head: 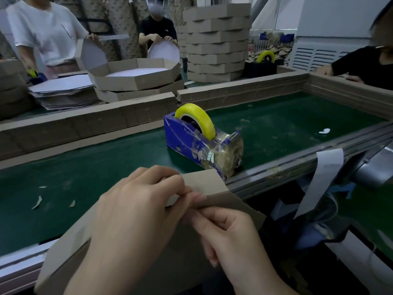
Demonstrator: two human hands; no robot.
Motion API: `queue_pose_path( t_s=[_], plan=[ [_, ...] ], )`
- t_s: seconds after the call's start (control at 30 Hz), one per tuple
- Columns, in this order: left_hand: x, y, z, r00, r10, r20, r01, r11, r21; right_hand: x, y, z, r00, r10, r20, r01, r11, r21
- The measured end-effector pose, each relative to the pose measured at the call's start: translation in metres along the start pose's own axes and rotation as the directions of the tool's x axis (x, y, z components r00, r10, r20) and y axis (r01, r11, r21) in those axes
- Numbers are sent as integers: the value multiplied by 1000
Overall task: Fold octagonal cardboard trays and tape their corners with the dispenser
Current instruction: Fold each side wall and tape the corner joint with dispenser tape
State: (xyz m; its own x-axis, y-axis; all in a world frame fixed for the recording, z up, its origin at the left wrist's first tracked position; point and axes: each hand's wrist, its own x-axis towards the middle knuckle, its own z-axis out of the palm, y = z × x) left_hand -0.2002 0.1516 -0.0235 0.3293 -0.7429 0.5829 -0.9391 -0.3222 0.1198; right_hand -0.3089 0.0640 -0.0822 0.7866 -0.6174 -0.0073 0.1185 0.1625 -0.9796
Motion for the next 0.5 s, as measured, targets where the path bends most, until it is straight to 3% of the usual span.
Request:
queue_pose_path(
  t_s=[0.13,0.23,0.27,0.3,0.37,0.43,0.5],
  plan=[
    [-2,-6,2,996,89,-10,-88,995,37,2,-3,-6,996,82,45,-80,995,-55],
    [-3,-13,2,995,99,-5,-98,993,63,3,-1,-10,981,195,22,-190,973,-128],
    [-4,-15,1,995,96,-4,-95,993,64,2,0,-12,985,172,0,-171,976,-132],
    [-5,-17,0,995,97,-3,-96,993,70,2,2,-15,996,88,-31,-91,988,-126],
    [-8,-21,-1,995,97,16,-98,989,106,3,2,-21,967,-231,-111,207,959,-191],
    [-11,-25,-3,995,79,53,-85,988,129,9,0,-24,836,-536,-119,450,794,-409],
    [-12,-28,-5,996,55,74,-65,990,129,18,-3,-23,753,-657,-25,517,615,-595]
  ],
)
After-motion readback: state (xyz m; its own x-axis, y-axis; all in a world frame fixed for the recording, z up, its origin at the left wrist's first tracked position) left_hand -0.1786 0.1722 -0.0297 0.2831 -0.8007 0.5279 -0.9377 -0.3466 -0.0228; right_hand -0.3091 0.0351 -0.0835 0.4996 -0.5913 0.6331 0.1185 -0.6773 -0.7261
